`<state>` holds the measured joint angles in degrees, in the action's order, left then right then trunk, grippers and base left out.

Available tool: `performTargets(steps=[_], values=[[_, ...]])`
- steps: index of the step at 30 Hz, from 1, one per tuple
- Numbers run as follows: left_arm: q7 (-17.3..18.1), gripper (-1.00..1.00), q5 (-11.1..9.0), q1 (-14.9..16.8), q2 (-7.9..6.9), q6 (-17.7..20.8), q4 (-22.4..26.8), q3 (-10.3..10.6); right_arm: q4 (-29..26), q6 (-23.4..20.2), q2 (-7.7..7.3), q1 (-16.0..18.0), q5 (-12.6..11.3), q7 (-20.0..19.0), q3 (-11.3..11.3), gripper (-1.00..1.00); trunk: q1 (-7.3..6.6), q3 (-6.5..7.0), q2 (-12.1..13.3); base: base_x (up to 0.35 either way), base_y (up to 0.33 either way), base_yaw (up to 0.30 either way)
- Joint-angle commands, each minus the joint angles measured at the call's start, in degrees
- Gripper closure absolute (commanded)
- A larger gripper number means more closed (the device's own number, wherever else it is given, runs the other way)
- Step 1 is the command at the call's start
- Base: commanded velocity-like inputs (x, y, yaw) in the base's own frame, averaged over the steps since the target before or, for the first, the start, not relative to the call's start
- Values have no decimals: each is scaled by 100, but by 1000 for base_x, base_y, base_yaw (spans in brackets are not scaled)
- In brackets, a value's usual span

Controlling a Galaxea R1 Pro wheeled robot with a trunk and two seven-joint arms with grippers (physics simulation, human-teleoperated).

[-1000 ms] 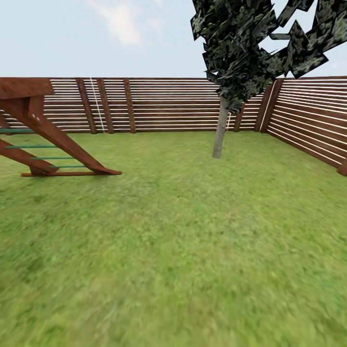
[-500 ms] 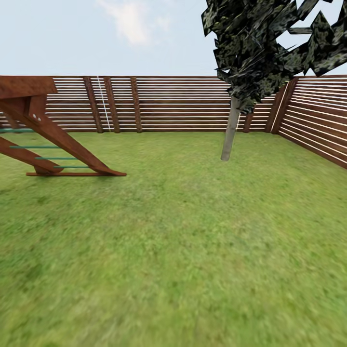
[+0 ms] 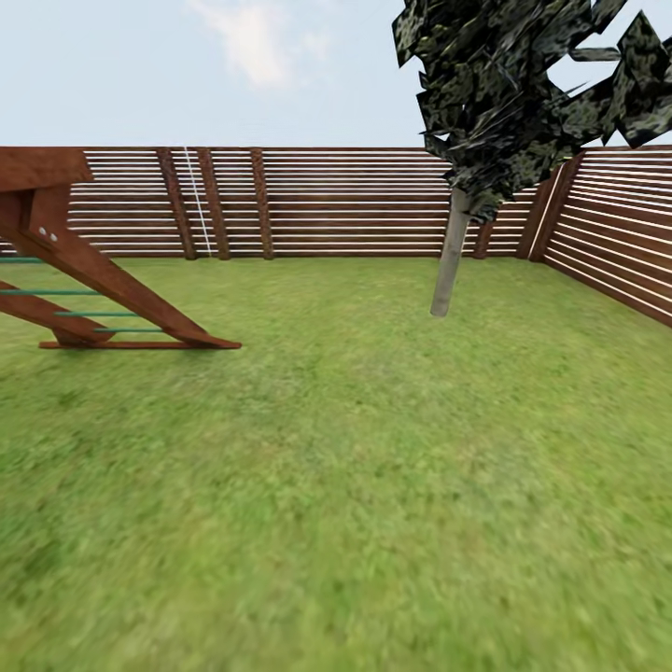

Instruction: Take the three Easter eggs out of the wicker basket on the lawn in the garden, then place them on the lawn next to a single tree (choose any tree) so that all three eggs are next to the same tree and none are left in the basket.

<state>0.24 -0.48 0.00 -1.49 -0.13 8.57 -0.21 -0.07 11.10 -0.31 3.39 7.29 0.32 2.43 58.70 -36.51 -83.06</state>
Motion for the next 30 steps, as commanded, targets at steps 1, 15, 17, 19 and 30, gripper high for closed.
performTargets(steps=[1,15,17,19,30], values=[[2,-100,-5,0,0,-3,5,-2,-1,16,13,3,32,3,13,-100,3,-4,-2,323,0,0],[2,-100,-5,0,0,-4,5,-4,13,15,38,3,-16,3,10,-100,3,-4,-2,323,0,0],[2,-100,-5,0,0,-4,5,-1,5,15,48,4,-13,3,11,-100,3,-4,-2,322,0,0],[2,-100,-5,0,0,-4,5,-3,1,16,48,4,-10,3,6,-100,3,-4,-2,322,0,0],[2,-100,-5,0,0,-4,5,-4,-1,15,39,3,-11,3,8,-100,3,-4,-2,323,0,0]])
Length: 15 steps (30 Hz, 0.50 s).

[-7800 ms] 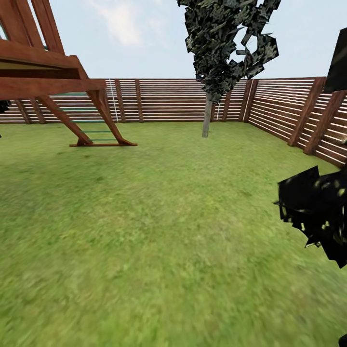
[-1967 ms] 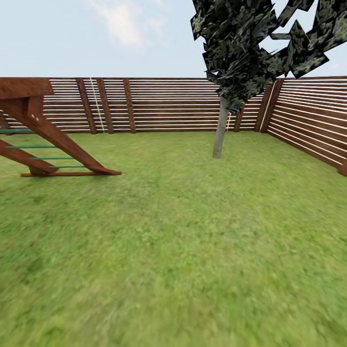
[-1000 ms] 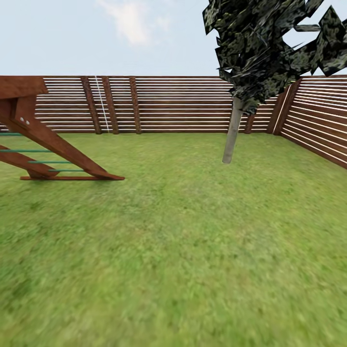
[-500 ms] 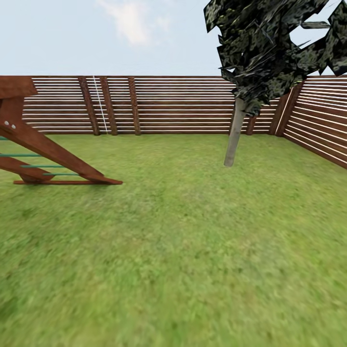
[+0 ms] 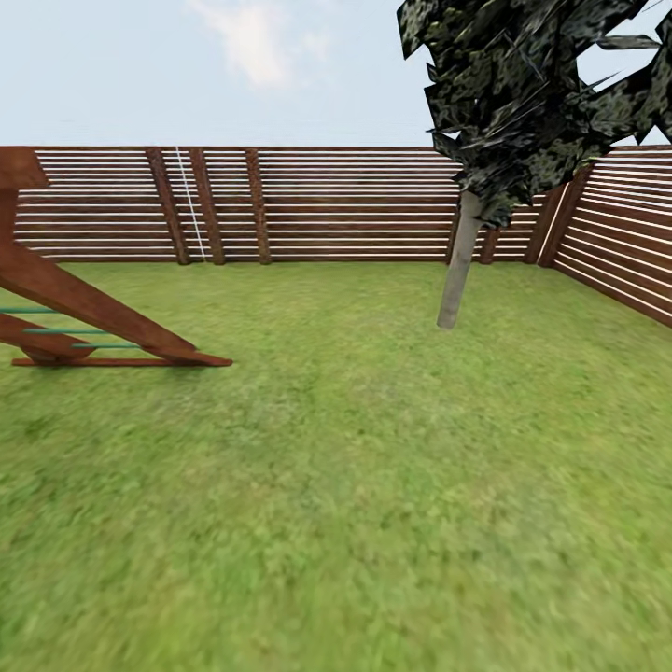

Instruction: Take the three Easter eggs out of the wicker basket on the lawn in the garden, then place them on the lawn next to a single tree (choose any tree) so that all three eggs are next to the same tree and none are left in the basket.

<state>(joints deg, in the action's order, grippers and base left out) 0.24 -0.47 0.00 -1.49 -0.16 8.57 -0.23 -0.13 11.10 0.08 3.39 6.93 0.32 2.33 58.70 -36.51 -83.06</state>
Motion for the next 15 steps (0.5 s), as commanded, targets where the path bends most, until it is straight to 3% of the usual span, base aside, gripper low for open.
performTargets(steps=[1,15], values=[[3,-100,-5,0,0,-2,5,-2,4,16,4,2,26,3,20,-100,3,-4,-2,323,0,0],[3,-100,-5,0,0,-1,5,1,4,15,9,3,21,3,22,-100,3,-4,-2,323,0,0]])
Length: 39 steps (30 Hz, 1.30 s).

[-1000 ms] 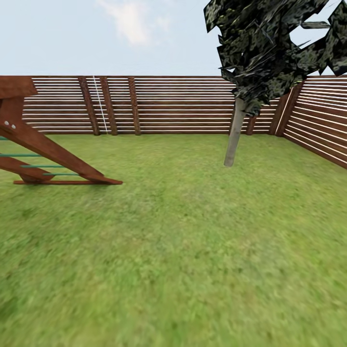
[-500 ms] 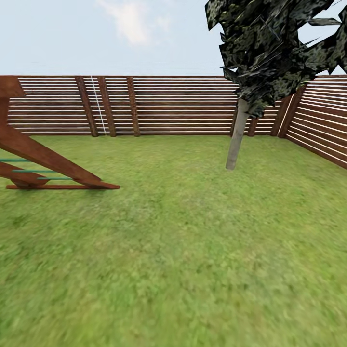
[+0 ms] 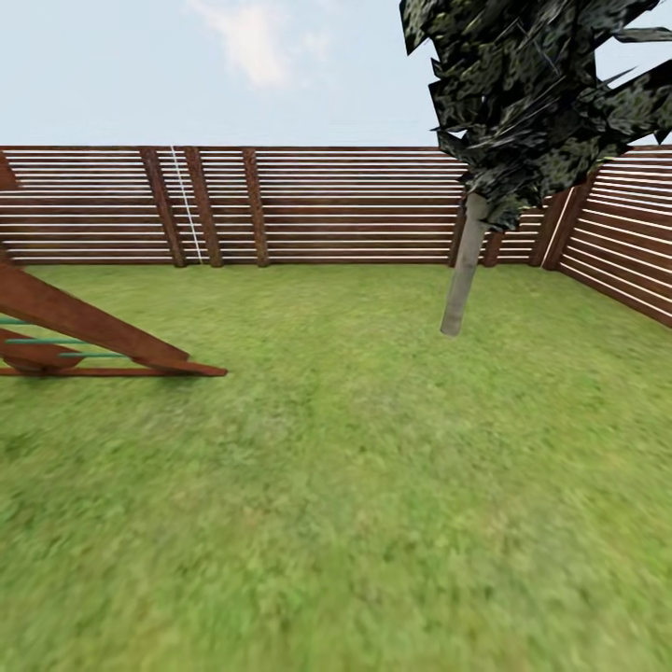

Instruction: Take the three Easter eggs out of the wicker basket on the lawn in the garden, then place them on the lawn next to a single tree (choose any tree) so that all three eggs are next to the same tree and none are left in the basket.

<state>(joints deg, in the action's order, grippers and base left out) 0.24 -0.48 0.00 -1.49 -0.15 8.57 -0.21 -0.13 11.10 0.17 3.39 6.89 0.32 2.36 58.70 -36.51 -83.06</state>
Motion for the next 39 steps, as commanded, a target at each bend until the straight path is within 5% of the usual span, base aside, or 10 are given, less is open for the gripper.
performTargets(steps=[1,39], values=[[3,-100,-5,0,0,-2,5,-1,4,16,0,2,24,3,19,-100,3,-4,-2,323,0,0],[2,-100,-2,0,6,3,5,3,4,15,0,2,22,3,19,-100,3,-4,-2,323,0,0]])
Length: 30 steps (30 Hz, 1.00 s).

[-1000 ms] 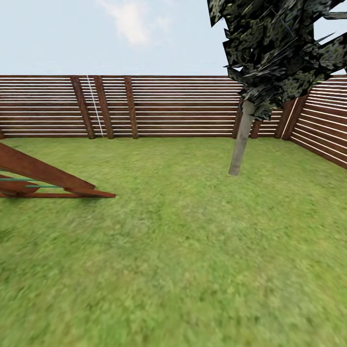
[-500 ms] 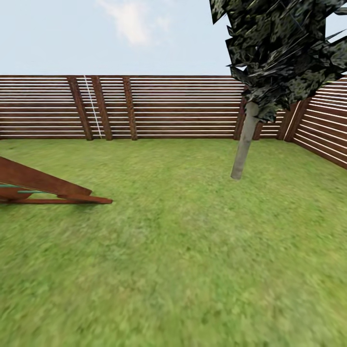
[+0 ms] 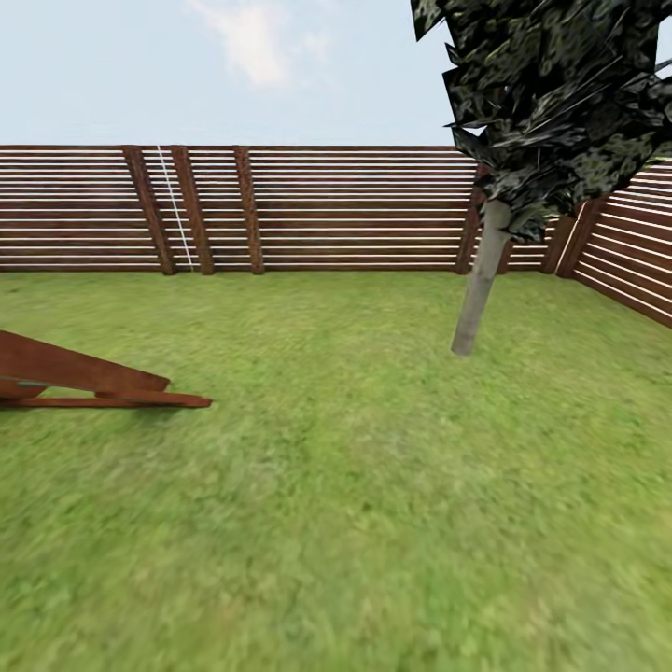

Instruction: Take the three Easter eggs out of the wicker basket on the lawn in the garden, then place them on the lawn next to a single tree (choose any tree) so that all three eggs are next to the same tree and none are left in the basket.

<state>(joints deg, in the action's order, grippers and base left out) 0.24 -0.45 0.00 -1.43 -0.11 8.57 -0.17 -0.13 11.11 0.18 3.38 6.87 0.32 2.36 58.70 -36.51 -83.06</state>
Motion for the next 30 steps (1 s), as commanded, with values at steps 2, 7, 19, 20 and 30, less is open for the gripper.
performTargets(steps=[2,7,19,20,30], values=[[2,-100,-2,0,-1,-1,5,-3,4,14,0,4,25,3,19,-100,3,-4,-2,322,0,0],[1,-100,1,0,2,-2,5,-2,4,14,-2,5,25,3,19,-100,3,-4,-2,322,0,0],[0,-100,-6,0,-4,-4,5,-7,4,14,0,4,25,3,19,-100,3,-4,-2,323,0,0],[1,-100,-5,0,-5,-5,5,-6,4,14,0,5,25,3,19,-100,3,-4,-2,322,0,0],[0,-100,-8,0,-6,-5,5,-10,4,15,0,5,25,3,19,-100,3,-4,-2,323,0,0]])
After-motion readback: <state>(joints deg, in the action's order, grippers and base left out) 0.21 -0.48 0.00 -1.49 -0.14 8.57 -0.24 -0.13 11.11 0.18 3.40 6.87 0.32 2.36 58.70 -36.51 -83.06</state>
